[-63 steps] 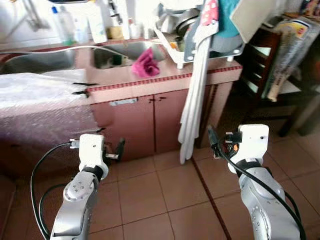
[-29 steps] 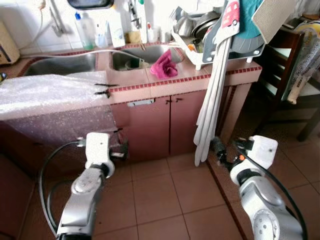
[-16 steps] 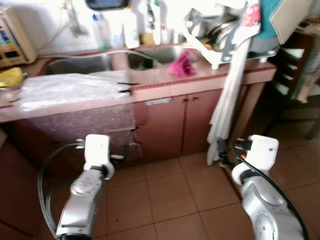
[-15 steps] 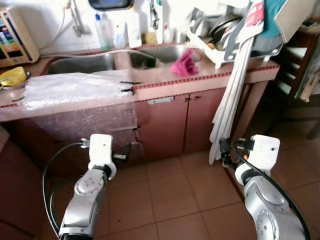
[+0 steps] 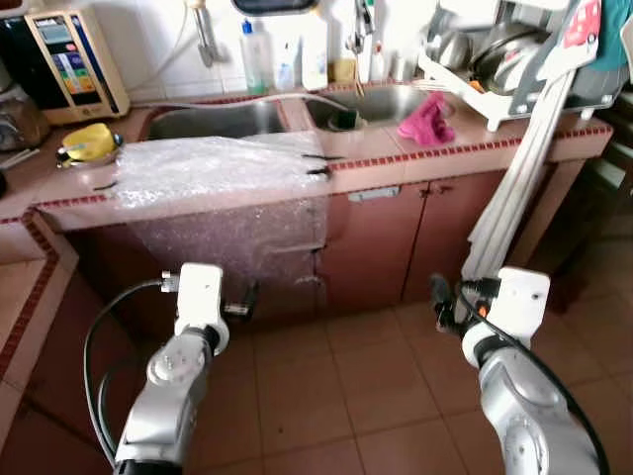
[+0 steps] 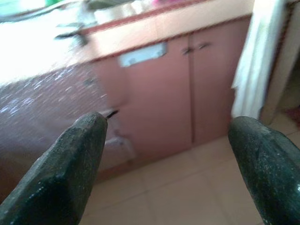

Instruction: Kitchen organization

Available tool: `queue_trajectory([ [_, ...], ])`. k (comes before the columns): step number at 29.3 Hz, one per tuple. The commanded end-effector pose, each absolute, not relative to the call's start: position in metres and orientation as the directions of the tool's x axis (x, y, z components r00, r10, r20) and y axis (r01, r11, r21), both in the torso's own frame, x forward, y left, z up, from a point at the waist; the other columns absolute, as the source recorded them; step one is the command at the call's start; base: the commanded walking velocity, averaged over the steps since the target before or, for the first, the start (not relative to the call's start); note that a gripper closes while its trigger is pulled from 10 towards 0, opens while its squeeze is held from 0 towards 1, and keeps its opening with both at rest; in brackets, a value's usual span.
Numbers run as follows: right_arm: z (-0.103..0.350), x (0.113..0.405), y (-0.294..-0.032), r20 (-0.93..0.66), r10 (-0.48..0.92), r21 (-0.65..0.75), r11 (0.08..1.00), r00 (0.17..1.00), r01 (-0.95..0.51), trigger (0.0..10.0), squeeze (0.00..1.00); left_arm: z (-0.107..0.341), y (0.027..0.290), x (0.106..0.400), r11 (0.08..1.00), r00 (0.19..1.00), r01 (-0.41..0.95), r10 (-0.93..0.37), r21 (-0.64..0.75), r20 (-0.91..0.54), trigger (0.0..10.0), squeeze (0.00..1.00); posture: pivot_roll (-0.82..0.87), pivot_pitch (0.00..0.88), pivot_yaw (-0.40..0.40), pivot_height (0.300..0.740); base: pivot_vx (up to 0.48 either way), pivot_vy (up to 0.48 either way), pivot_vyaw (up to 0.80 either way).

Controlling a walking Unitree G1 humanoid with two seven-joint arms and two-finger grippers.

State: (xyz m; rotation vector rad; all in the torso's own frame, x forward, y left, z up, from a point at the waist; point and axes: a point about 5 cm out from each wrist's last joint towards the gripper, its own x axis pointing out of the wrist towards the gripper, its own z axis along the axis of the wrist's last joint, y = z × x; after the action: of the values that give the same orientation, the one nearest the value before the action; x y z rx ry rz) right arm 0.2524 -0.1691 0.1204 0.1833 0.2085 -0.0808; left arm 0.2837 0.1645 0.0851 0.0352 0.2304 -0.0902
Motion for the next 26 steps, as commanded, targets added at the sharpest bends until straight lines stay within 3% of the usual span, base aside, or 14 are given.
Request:
queue_trajectory([
  [1, 0.124, 0.254, -0.169, -0.198, -0.059, 0.154, 0.984, 0.978, 0.091, 10.0, 0.0, 0.088, 0.168, 0.284, 0.997, 0.974, 0.081, -0.075, 0.019, -0.214, 10.0, 0.0, -0.02, 0.0, 0.046, 0.74, 0.0, 0.0, 0.0],
  [9, 0.125, 0.256, -0.17, -0.179, -0.045, 0.093, 0.994, 0.983, 0.062, 10.0, 0.0, 0.086, 0.168, 0.284, 0.997, 0.973, 0.079, -0.075, 0.011, -0.22, 10.0, 0.0, -0.02, 0.0, 0.039, 0.74, 0.0, 0.0, 0.0],
  [20, 0.133, 0.266, -0.174, -0.162, 0.012, 0.004, 1.0, 0.987, -0.011, 10.0, 0.0, 0.083, 0.161, 0.287, 0.999, 0.978, 0.026, -0.03, -0.021, -0.205, 10.0, 0.0, -0.03, 0.0, -0.053, 0.74, 0.0, 0.0, 0.0],
  [26, 0.135, 0.27, -0.175, -0.157, 0.022, -0.009, 1.0, 0.987, -0.023, 10.0, 0.0, 0.085, 0.165, 0.292, 1.0, 0.982, -0.003, -0.001, -0.024, -0.19, 10.0, 0.0, -0.03, 0.0, -0.058, 0.74, 0.0, 0.0, 0.0],
])
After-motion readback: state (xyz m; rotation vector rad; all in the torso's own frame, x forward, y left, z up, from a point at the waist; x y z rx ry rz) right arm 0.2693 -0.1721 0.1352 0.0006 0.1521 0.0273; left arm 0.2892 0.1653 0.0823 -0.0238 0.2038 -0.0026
